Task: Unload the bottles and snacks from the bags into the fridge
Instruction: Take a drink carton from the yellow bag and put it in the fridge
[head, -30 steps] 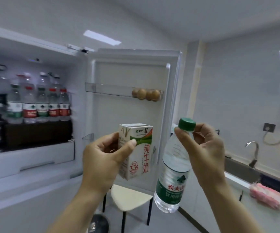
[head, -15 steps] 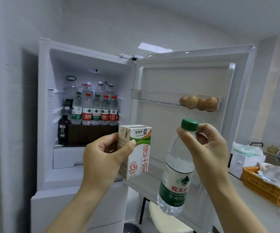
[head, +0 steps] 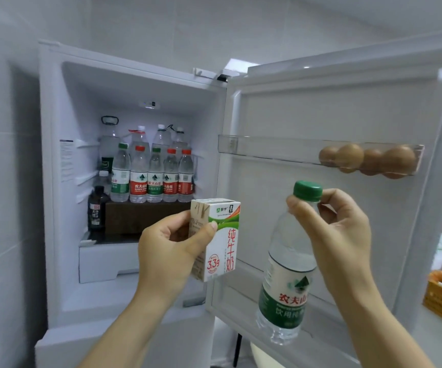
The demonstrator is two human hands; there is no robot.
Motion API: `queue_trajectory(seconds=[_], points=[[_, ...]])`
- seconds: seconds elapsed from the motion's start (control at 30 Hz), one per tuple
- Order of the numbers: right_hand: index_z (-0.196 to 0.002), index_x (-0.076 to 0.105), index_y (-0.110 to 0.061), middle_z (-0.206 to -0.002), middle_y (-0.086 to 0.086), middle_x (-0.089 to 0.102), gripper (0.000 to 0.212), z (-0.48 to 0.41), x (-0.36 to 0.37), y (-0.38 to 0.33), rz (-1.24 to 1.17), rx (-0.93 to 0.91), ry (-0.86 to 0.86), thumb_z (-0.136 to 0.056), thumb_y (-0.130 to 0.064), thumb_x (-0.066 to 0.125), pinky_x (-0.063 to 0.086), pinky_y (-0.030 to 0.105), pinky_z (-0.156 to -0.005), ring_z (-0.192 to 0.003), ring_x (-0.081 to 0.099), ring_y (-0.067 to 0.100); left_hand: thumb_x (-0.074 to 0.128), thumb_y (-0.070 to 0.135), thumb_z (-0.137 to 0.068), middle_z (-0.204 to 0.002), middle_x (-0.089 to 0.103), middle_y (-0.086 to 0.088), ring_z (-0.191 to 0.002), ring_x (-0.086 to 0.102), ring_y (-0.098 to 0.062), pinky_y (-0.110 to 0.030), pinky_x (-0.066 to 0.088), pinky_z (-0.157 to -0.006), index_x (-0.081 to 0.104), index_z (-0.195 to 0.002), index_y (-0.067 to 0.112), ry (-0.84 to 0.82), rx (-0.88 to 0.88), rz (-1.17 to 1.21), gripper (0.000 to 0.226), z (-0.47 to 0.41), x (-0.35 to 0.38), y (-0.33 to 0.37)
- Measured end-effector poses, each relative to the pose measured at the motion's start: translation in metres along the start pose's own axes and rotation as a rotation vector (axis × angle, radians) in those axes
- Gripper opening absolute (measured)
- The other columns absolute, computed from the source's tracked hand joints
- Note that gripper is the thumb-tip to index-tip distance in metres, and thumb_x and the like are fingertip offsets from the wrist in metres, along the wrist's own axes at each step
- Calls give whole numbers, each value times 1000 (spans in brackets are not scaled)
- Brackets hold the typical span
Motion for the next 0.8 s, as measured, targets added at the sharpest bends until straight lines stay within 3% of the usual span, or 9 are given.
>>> queue_trajectory(seconds=[0.13,0.43,0.63,0.8], points=[[-84,67,-23,-85,5,67,26,-17,17,17,21,5,52,-69,-42,75,48,40,-74,-80,61,23,73,9,-77,-82,75,14,-79,70,-2,-12,51,-56,72,-89,29,-29,4,23,24,-39,3,-23],[-86,68,-23,-88,9,70,29,-46,45,48,111,9,175,-67,-43,76,51,54,-86,-90,65,33,77,8,-73,-82,75,12,-74,69,2,-10,49,-56,74,-94,23,-138,-36,67,26,-114,24,-92],[-86,67,-19,-87,12,70,34,-59,51,61,158,29,184,-65,-44,77,50,55,-86,-91,65,35,78,7,-72,-81,76,10,-72,69,1,-10,48,-57,76,-95,17,-149,-122,117,26,-136,46,-141],[-84,68,-22,-87,11,71,28,-70,55,71,179,45,181,-66,-40,77,51,53,-88,-90,67,32,78,4,-71,-78,74,18,-74,69,3,-11,51,-59,73,-90,26,-145,-192,144,30,-140,60,-169]])
Point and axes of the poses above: each hand's wrist, its own z-axis away from the middle knuckle, its own x-axis out of the palm, y = z × x, the point moved 10 cm from there along -z, towards the middle knuckle
